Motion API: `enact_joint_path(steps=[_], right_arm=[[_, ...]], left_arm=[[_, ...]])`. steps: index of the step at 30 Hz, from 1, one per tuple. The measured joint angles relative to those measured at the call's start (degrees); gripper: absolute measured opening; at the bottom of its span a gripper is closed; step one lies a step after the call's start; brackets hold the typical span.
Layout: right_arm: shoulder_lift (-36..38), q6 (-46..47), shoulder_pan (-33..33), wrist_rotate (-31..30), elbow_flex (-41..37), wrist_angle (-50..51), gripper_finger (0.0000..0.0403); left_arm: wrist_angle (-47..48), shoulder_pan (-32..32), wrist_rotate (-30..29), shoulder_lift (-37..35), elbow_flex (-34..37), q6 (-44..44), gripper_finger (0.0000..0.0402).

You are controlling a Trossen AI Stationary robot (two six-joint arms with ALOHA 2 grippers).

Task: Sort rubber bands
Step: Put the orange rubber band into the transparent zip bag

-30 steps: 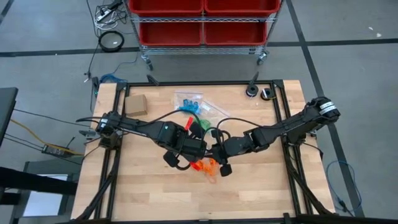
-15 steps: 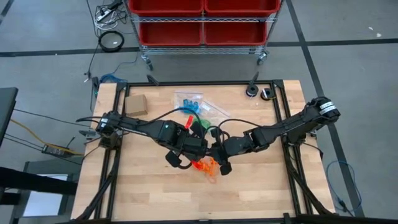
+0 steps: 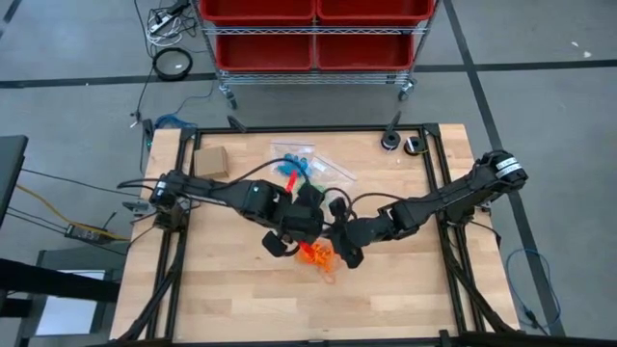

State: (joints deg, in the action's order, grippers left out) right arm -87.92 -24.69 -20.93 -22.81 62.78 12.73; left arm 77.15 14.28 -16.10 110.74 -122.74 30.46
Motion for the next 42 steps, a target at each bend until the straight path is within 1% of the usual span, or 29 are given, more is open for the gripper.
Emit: enact_joint_path(steps=[5,9,11,13,17,19,20,24,27,30,34,37,41,42], right_arm=[[1.0,0.0,-0.5,-0.1,0.0,2.0,0.0],[2.4,-0.5,-2.0,0.0,0.0,1.9,0.0],[3.3,-0.5,-3.0,1.3,0.0,2.1,0.0],[4.5,-0.5,-3.9,5.3,0.0,2.3,0.0],[7.6,2.5,-5.8,17.0,0.0,4.3,0.0],[9.4,4.5,-6.8,20.9,0.0,6.0,0.0],[10.2,5.0,-7.5,21.5,0.0,6.7,0.0],[12.5,4.3,-10.1,21.0,0.0,9.1,0.0],[13.7,4.0,-11.5,21.1,0.0,10.4,0.0],[15.0,4.7,-13.2,21.1,0.0,11.9,0.0],[17.2,4.6,-16.6,20.6,0.0,11.3,0.0],[19.1,4.6,-18.7,20.2,0.0,11.0,0.0],[21.6,4.5,-21.7,17.7,0.0,10.4,0.0],[22.1,4.2,-22.3,17.4,0.0,10.0,0.0]], left_arm=[[0.0,-0.7,0.3,-0.2,-6.8,0.4,0.0224],[2.1,-1.9,2.5,-0.2,-11.3,0.6,0.0229],[3.8,-2.5,4.5,-0.2,-12.4,0.7,0.0229],[4.7,-3.0,7.3,-0.8,-11.8,0.8,0.0229],[6.8,-3.3,14.4,-0.9,-11.0,1.0,0.0225],[6.6,-3.2,18.7,-1.0,-10.6,0.8,0.022],[5.5,-3.2,21.0,-1.0,-10.1,0.8,0.0218],[-1.2,-3.2,29.2,-1.0,-8.2,0.6,0.0209],[-9.6,-3.7,32.5,-1.1,-4.8,2.1,0.0209],[-14.4,-4.9,34.9,-0.8,-1.9,3.7,0.0209],[-23.4,-7.1,42.4,-0.9,2.0,3.9,0.0209],[-27.2,-8.5,46.3,-0.9,3.6,3.9,0.0209],[-30.0,-9.8,54.2,-0.9,3.8,4.0,0.0209],[-30.9,-9.9,55.4,-0.9,3.8,4.3,0.0209]])
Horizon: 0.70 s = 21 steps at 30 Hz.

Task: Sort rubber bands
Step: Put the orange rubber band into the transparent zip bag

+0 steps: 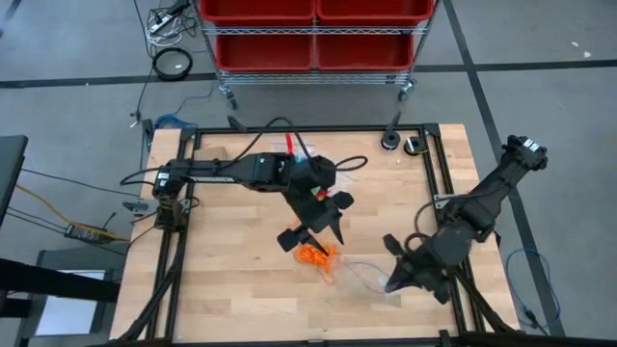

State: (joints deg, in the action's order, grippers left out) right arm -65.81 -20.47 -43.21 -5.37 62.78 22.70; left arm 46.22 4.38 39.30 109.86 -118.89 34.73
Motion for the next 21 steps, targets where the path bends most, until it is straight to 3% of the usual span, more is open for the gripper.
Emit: enact_joint_path(steps=[9,21], right_arm=[[1.3,-2.7,-0.6,1.9,0.0,-3.7,0.0],[1.2,-4.3,3.7,7.0,0.0,-4.9,0.0]], left_arm=[[-3.1,0.0,1.1,0.3,0.0,7.2,0.0209],[-7.4,-1.6,8.4,3.6,0.1,9.0,0.0209]])
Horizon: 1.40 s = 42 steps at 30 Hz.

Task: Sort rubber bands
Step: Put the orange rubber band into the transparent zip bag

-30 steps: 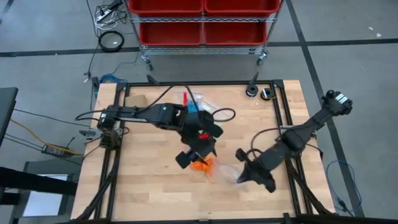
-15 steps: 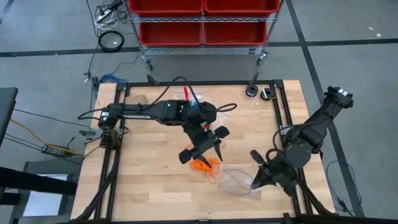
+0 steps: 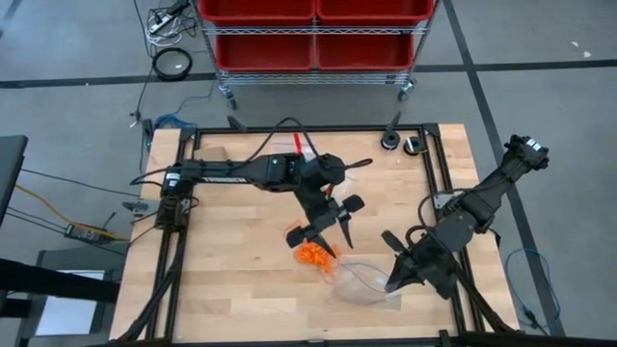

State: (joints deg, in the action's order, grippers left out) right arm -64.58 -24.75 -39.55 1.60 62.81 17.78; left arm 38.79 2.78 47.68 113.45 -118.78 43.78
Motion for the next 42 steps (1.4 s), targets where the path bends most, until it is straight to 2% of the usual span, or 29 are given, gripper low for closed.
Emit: enact_joint_path(steps=[8,11,16,20,25,31,42], right_arm=[[0.0,-0.9,0.7,1.2,0.0,-0.1,0.0],[0.0,-0.9,0.8,1.1,0.0,0.0,0.0],[0.0,0.6,1.3,1.2,0.0,0.1,0.0],[0.0,2.0,1.5,1.4,0.0,0.3,0.0],[-0.1,2.1,1.5,1.6,0.0,0.3,0.0],[-0.1,3.5,1.5,1.7,0.0,0.3,0.0],[-0.1,4.2,2.7,3.2,0.0,-1.7,0.0]], left_arm=[[-0.8,0.0,4.6,1.1,-0.1,1.1,0.0209],[-2.0,0.0,4.6,1.2,-0.1,1.1,0.0209],[-4.9,0.0,1.3,1.2,-0.1,1.3,0.0209],[-6.4,0.0,3.3,1.2,-0.1,1.2,0.0209],[-6.1,0.4,3.9,1.2,-0.1,2.3,0.0209],[-4.0,0.7,8.3,1.2,-0.1,2.5,0.0209],[-2.6,1.4,8.8,1.6,-0.1,5.7,0.0209]])
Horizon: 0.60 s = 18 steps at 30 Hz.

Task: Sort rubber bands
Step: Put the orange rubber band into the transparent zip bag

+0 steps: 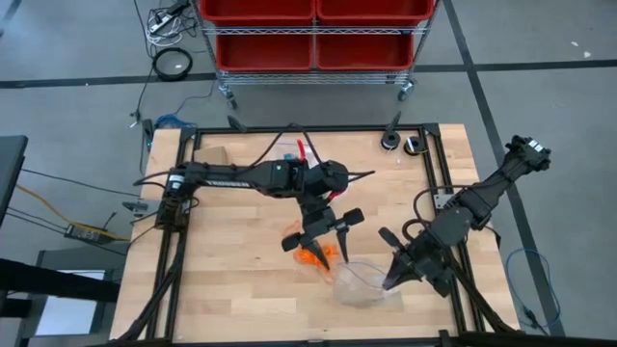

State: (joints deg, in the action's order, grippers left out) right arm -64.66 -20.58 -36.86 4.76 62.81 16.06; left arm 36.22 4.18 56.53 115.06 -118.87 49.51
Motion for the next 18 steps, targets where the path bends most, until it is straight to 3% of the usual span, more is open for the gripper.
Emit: enact_joint_path(steps=[12,18], right_arm=[[-4.7,1.7,4.1,5.9,0.0,-1.0,0.0],[-5.4,2.2,4.5,6.0,0.0,-1.1,0.0]], left_arm=[[-0.9,-1.6,-0.2,0.7,-0.5,2.8,0.0209],[0.2,-1.9,3.9,0.7,-0.6,2.8,0.0209]])
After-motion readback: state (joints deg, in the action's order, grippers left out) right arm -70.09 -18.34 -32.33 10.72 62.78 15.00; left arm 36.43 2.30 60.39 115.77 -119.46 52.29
